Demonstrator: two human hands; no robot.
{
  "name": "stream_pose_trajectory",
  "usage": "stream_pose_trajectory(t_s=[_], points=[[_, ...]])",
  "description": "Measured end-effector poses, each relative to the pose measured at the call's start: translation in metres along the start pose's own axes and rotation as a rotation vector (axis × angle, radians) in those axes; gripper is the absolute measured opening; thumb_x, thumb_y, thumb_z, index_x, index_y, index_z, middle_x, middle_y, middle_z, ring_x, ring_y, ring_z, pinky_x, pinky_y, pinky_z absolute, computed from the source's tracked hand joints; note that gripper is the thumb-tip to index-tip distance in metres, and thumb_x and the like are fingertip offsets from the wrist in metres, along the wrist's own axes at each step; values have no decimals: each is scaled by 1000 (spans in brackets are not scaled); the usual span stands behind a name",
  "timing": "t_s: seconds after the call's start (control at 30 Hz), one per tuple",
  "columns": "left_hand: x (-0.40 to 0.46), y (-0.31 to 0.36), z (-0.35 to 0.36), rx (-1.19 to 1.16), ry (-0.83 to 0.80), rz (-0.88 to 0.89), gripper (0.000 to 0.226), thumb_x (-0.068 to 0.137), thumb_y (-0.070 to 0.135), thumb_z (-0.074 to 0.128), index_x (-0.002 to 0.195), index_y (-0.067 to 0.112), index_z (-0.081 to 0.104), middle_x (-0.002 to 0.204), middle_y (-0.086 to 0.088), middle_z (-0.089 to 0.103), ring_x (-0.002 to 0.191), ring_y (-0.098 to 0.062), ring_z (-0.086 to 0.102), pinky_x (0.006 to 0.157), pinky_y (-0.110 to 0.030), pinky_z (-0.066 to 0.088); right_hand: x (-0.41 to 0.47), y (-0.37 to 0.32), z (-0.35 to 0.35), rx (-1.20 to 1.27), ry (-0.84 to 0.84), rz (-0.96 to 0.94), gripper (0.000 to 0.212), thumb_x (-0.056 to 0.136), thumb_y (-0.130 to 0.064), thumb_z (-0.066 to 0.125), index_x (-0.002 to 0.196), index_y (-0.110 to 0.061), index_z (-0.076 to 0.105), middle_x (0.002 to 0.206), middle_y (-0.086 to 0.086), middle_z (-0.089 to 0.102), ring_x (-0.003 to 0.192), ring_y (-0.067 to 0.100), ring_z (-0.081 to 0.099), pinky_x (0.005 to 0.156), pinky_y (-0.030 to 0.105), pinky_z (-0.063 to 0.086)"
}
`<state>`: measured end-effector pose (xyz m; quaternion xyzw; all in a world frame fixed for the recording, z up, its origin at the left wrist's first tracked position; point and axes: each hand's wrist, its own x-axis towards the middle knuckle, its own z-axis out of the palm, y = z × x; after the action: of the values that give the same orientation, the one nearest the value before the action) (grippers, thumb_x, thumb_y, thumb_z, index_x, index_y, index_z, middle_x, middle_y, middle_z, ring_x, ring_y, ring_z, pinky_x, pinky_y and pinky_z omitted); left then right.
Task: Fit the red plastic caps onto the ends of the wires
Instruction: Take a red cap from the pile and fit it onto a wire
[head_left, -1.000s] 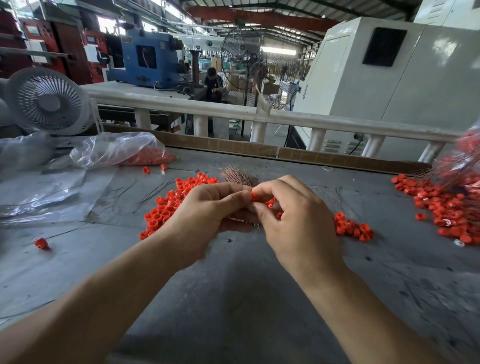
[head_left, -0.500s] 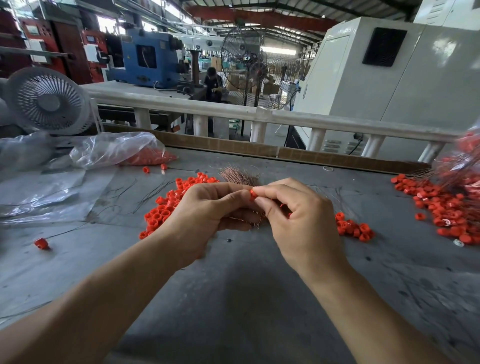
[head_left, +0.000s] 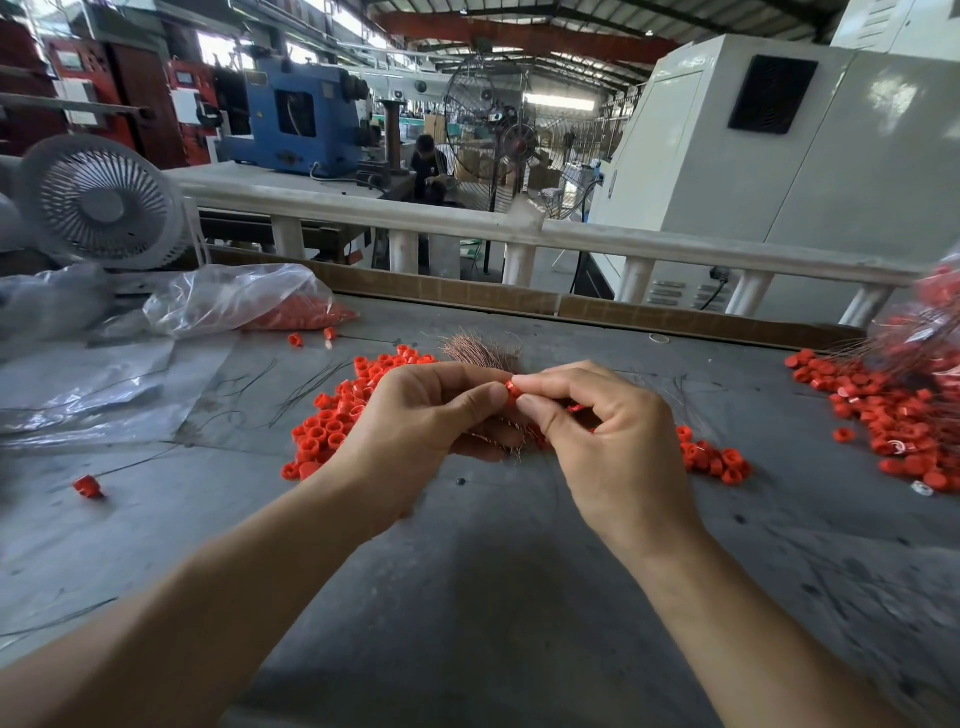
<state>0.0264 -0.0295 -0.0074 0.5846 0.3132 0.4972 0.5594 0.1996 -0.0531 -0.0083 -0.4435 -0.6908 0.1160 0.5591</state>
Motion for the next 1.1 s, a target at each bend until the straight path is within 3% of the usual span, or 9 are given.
stream_pose_trajectory(t_s=[0.2,0.57,0.77,1.1], points=[[0,-1,1,117,14,81,18,97,8,61,110,5,74,89,-13,78,81,-23,75,72,-29,61,-1,0,0,-1,5,35,14,88,-10,79,97,-20,81,92,-14,75,93,1,70,81,10,49],[-2,-1,0,64,13,86,20,98,8,61,104,14,79,90,-15,78,83,-26,75,79,-37,64,-1,0,3,-98,56,-131,13,87,-3,78,95,-13,81,92,-8,73,91,4,68,83,12,48],[-3,0,-2,37,-4,77,22,97,9,62,98,18,82,89,-15,78,81,-24,75,76,-32,63,0,0,4,-81,38,-134,16,86,-1,78,95,-13,82,92,-7,72,91,4,68,83,10,45],[-4,1,-4,-46,-2,4,25,87,19,65,104,5,76,93,-20,76,81,-26,74,73,-31,62,1,-3,3,-90,-19,-110,15,85,-6,81,97,-15,81,96,-6,68,93,7,66,82,10,45]])
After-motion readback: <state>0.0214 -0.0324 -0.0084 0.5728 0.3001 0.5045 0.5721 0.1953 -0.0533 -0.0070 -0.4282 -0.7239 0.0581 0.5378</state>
